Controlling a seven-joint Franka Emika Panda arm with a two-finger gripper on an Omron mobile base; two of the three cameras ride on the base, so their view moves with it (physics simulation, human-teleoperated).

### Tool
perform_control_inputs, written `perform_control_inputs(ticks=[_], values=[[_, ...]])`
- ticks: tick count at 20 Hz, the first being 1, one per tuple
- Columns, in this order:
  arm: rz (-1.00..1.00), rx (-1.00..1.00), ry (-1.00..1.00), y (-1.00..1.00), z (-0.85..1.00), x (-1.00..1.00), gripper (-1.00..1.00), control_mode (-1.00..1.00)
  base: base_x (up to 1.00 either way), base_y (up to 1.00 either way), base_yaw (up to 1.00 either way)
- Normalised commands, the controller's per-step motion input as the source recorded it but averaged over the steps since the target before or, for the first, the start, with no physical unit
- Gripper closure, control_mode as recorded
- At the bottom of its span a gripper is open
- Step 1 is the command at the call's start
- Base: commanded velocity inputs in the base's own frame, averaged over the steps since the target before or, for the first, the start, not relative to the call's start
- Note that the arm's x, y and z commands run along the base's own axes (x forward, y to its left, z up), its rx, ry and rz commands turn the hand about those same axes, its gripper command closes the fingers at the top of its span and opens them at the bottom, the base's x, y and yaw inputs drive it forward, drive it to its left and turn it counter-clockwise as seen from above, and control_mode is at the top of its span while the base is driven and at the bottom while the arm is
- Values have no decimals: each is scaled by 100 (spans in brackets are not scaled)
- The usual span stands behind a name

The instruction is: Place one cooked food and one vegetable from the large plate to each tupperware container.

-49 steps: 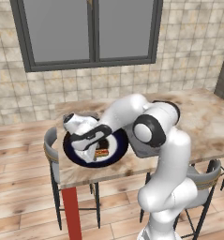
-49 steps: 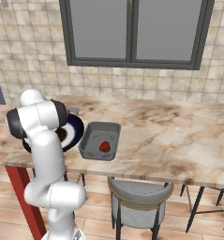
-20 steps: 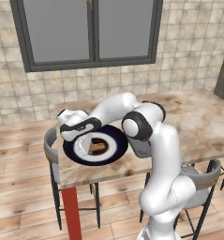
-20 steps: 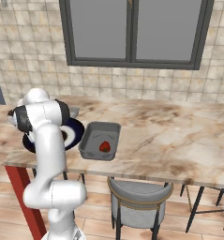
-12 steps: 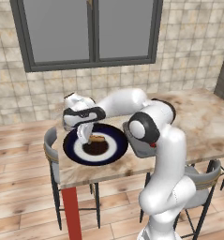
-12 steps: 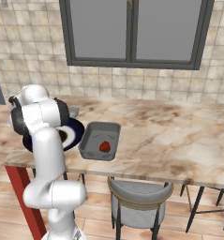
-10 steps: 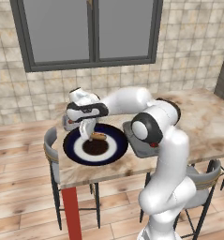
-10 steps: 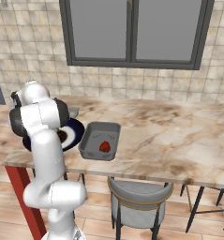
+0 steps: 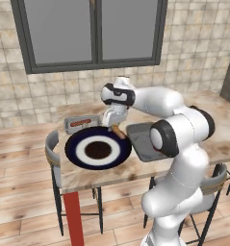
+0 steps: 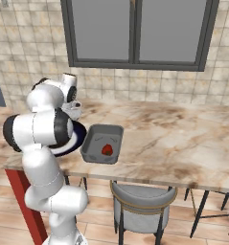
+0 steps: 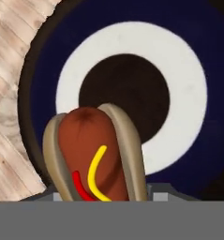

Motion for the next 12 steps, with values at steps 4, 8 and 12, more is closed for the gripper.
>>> perform_control_inputs(ticks=[4, 8, 12], values=[[-70, 14, -8, -46, 13, 0, 100, -100, 0, 0, 0], [-70, -2, -4, -60, 0, 3, 100, -100, 0, 0, 0], [-63, -17, 0, -69, 0, 22, 100, -100, 0, 0, 0]])
